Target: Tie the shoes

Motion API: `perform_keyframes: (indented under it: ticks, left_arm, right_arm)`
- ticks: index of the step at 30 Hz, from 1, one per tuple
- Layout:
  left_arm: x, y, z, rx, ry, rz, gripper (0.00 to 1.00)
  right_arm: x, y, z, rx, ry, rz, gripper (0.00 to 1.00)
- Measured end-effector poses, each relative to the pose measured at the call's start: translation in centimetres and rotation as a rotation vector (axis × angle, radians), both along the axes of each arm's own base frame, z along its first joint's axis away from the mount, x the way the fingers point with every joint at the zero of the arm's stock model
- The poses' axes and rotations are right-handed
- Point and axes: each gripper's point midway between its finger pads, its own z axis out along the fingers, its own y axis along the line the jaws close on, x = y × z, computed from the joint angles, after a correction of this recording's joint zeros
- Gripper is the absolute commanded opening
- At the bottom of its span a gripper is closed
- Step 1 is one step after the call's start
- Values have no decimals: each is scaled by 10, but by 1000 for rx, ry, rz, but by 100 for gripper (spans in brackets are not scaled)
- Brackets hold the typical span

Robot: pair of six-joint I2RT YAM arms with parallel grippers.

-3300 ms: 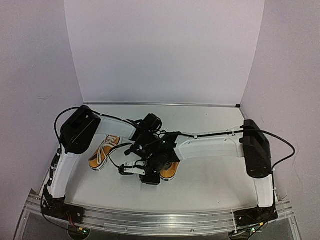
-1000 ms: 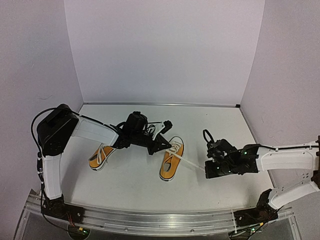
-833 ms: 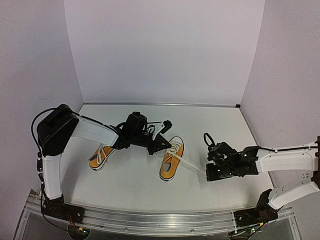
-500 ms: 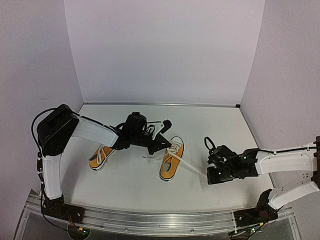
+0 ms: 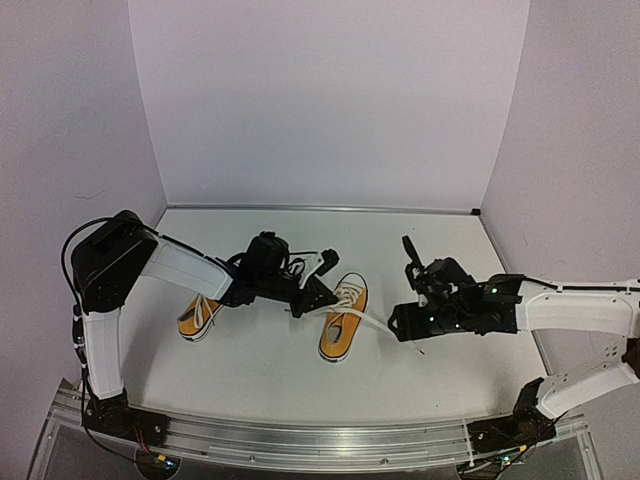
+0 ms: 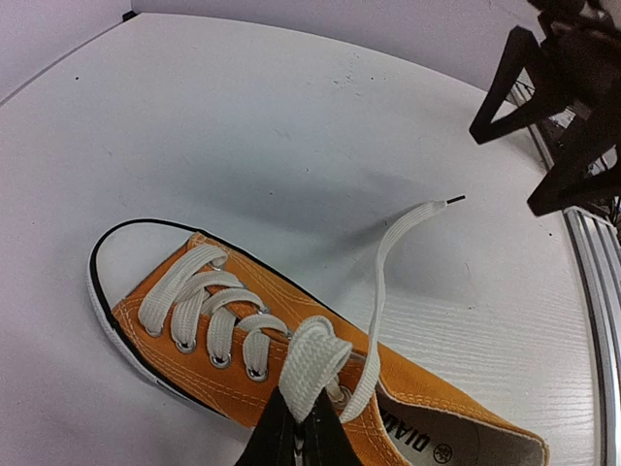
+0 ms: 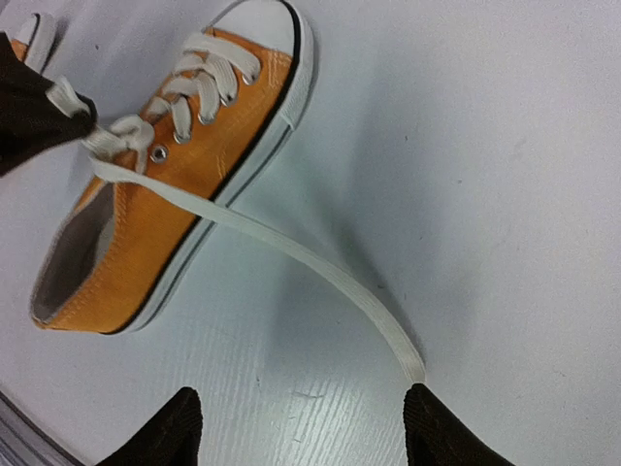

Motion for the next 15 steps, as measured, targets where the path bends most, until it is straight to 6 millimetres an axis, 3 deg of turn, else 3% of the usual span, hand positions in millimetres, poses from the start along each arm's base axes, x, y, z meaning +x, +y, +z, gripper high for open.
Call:
perform_keyframes:
  ticks: [4, 8, 15]
  left_arm:
    - [3, 2, -1, 3, -4, 21, 13]
    - [9, 4, -2, -2, -6, 70, 17]
    - [26, 14, -8, 1, 13, 213, 31]
  right_arm:
    - [19, -2, 34, 60, -82, -8, 81]
    - [39, -5, 59, 113, -138, -18, 82]
    - [58, -1, 73, 138, -158, 23, 77]
